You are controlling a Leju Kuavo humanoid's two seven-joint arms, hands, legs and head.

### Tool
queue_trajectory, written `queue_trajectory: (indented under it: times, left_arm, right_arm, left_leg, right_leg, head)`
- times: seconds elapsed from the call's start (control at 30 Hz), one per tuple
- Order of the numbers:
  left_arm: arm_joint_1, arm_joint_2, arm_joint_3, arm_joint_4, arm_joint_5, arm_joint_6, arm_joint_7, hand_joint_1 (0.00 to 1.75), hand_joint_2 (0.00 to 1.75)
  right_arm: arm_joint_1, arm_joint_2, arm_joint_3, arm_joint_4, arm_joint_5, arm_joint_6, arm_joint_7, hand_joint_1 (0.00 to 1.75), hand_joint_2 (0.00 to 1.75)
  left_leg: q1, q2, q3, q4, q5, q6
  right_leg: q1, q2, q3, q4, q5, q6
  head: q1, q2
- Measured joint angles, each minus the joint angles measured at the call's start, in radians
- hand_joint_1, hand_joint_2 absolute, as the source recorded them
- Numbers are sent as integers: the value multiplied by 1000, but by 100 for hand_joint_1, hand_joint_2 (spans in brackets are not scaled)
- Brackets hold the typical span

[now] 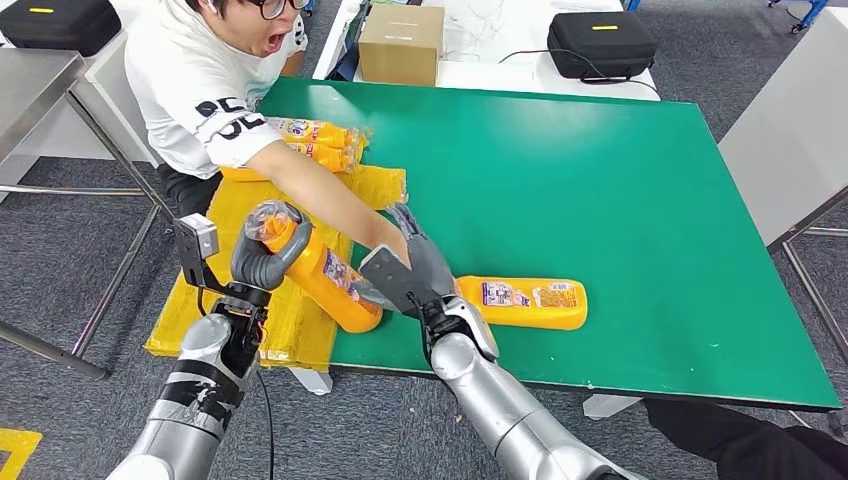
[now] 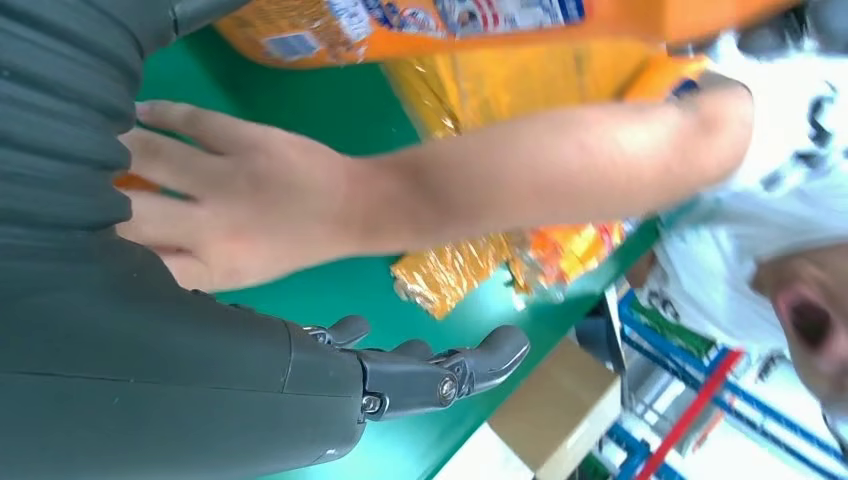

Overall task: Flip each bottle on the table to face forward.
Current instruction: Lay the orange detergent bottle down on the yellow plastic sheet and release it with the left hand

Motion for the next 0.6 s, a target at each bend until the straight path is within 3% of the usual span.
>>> queue_trajectory:
  times: [0.13,0.3,0.6]
  left_arm:
    - [-36,38,11,-4,-158,97,-29,175,175]
    - [-73,84,32,-6,-287,145,-51,175,175]
    - [-102,129,17,-46,-620,266,-82,175,175]
  right_arm:
    - [29,-26,-52,-78,-38,-3,-9,0,175]
    - [63,-53,-108,-153,-62,4,-19,0,175]
    - [91,-67,-162,-225,-67,25,-28,0,175]
  left_leg:
    - [0,0,0,0,0,0]
    - [0,1,1,0,0,0]
    - [0,1,0,0,0,0]
  right_leg:
    - [0,0,0,0,0,0]
    - [0,1,0,0,0,0]
    - [0,0,0,0,0,0]
  head:
    - [0,0]
    - [0,0]
    - [0,0]
